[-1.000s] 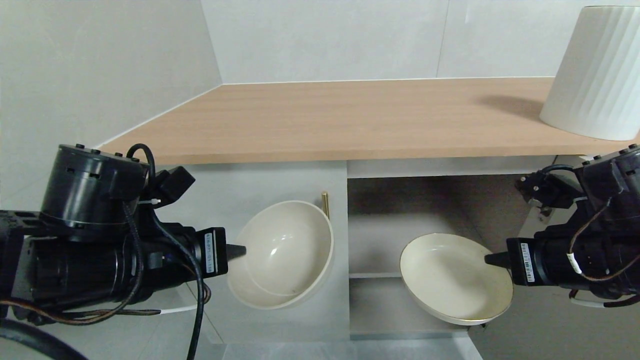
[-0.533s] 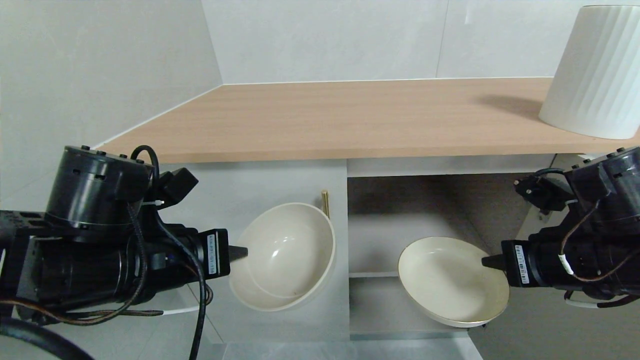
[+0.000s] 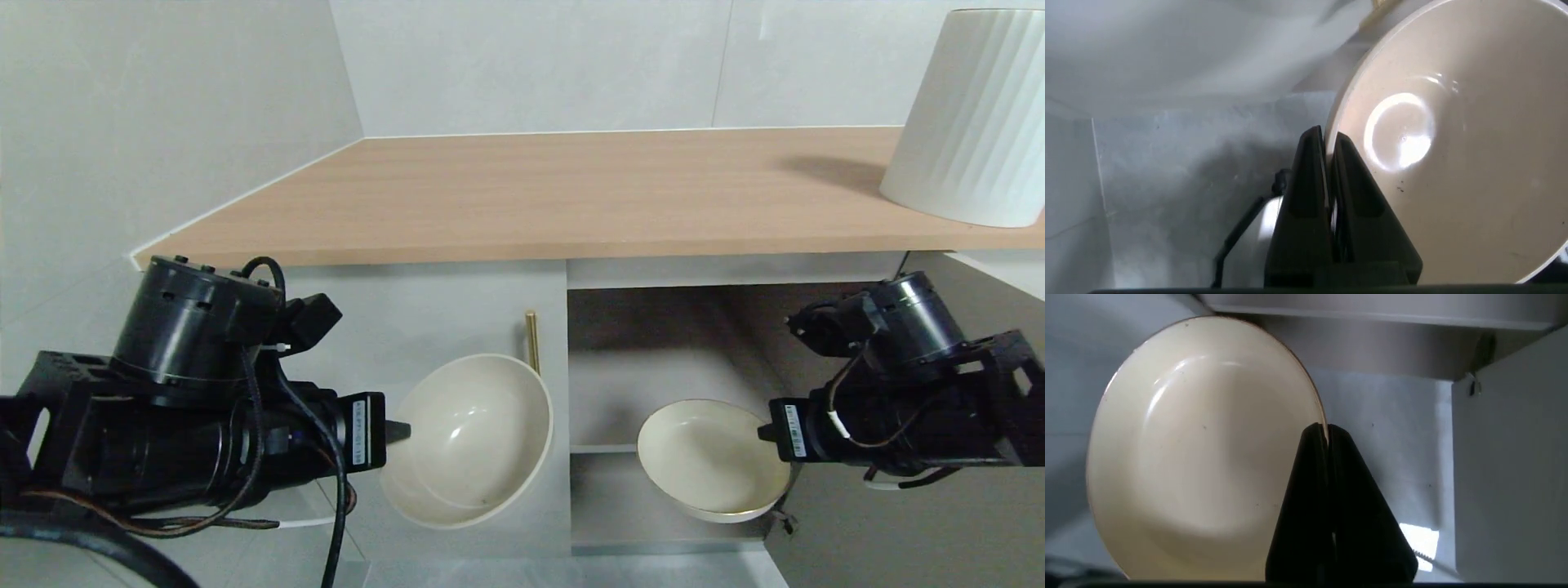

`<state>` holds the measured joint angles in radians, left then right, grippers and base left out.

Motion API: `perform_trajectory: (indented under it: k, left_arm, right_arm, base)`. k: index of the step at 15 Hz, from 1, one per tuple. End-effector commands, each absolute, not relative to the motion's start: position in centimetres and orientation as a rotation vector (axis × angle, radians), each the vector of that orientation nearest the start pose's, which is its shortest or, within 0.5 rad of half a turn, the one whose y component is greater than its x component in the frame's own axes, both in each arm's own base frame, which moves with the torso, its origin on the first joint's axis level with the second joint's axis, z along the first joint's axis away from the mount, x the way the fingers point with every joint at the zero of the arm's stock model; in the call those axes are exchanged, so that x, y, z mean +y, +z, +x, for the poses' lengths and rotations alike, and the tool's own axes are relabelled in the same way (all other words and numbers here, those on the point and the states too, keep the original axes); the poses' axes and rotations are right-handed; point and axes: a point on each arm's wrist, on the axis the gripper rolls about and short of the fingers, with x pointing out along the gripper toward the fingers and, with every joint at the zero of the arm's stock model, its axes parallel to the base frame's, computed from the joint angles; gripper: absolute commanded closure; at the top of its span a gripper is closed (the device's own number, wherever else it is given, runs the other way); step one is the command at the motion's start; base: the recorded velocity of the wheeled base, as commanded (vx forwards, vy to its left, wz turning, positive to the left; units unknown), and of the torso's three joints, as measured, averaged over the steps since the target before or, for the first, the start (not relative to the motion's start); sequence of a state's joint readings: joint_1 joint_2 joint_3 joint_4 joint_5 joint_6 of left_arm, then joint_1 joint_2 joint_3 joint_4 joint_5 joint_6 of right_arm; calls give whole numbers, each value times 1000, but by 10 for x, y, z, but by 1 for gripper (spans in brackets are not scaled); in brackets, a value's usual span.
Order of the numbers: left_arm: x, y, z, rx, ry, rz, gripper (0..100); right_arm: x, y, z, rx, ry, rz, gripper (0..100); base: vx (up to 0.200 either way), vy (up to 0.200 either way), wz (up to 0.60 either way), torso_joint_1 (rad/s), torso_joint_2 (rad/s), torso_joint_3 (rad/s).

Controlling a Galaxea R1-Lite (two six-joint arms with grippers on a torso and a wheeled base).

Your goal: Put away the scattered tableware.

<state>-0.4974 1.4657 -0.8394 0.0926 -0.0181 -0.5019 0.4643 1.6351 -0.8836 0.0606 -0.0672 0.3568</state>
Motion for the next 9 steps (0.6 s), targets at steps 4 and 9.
perform_trajectory:
  k: [4, 9]
  left_arm:
    - [-124, 168, 203, 972, -291, -223, 100]
    - [-124, 167, 203, 977, -291, -221, 100]
  right_arm:
    - [121, 55, 312, 879, 40, 154, 100]
    - [125, 11, 336, 793, -20, 184, 100]
  base:
    - [0, 0, 0, 0, 0, 0]
    - [0, 0, 0, 0, 0, 0]
